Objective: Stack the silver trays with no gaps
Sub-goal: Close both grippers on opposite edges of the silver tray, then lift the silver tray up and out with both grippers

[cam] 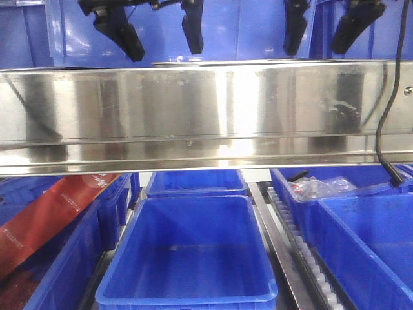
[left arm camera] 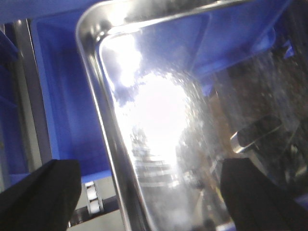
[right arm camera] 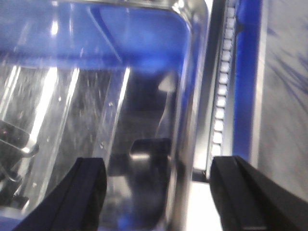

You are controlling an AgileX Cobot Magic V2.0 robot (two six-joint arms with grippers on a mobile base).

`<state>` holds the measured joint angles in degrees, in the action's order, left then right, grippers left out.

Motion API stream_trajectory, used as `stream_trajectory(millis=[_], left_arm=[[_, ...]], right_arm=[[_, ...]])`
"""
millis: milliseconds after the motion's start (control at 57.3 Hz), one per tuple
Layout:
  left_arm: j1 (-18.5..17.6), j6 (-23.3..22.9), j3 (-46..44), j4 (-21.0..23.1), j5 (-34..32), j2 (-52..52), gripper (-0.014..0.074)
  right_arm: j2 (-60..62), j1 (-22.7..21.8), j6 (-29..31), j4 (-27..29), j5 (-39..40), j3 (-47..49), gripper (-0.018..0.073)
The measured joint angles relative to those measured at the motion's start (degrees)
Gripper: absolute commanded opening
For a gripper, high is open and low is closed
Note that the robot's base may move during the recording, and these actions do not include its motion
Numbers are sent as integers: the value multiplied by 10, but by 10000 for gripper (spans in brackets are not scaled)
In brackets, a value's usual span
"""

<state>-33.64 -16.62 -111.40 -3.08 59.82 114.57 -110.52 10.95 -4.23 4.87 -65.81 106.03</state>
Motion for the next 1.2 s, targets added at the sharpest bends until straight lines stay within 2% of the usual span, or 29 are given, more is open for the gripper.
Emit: stream_trajectory(millis=[541,681,856,978,1205], left_arm=[[4,0,0,0,-7,27,479],[4,0,0,1,-14,27,430],[4,0,0,1,-29,27,259],[4,0,0,0,-32,27,174],[6,0,0,-1,-37,28,220]], right_arm=[[-30,0,0,2,29,1,350],[-33,0,0,2,29,1,350],[-33,0,0,2,29,1,349],[-33,0,0,2,29,1,349],[-33,0,0,2,29,1,349]])
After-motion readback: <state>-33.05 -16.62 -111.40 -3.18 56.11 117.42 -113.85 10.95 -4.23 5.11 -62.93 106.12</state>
